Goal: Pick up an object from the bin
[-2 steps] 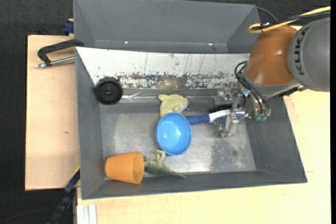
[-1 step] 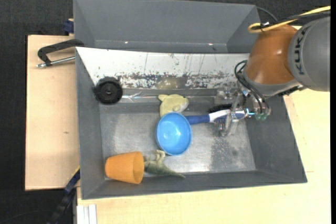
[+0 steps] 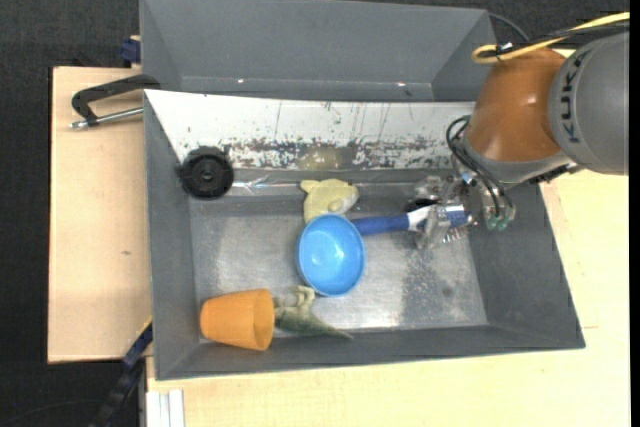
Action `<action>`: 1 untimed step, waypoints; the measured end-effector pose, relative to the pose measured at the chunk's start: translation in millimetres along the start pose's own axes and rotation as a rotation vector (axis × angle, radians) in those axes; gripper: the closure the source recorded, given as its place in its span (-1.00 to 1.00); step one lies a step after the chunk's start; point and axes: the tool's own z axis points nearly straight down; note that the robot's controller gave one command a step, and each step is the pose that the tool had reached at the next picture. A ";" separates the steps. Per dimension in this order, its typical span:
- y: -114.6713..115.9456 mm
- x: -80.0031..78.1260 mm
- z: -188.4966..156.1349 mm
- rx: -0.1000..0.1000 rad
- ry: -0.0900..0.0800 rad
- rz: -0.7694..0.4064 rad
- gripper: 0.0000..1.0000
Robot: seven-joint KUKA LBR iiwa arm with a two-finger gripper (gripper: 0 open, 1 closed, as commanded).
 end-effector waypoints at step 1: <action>0.5 -1.2 -7.9 0.001 -0.004 0.000 1.00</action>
Offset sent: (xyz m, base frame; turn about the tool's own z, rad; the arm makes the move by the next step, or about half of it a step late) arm 0.0000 0.0001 0.0070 0.0000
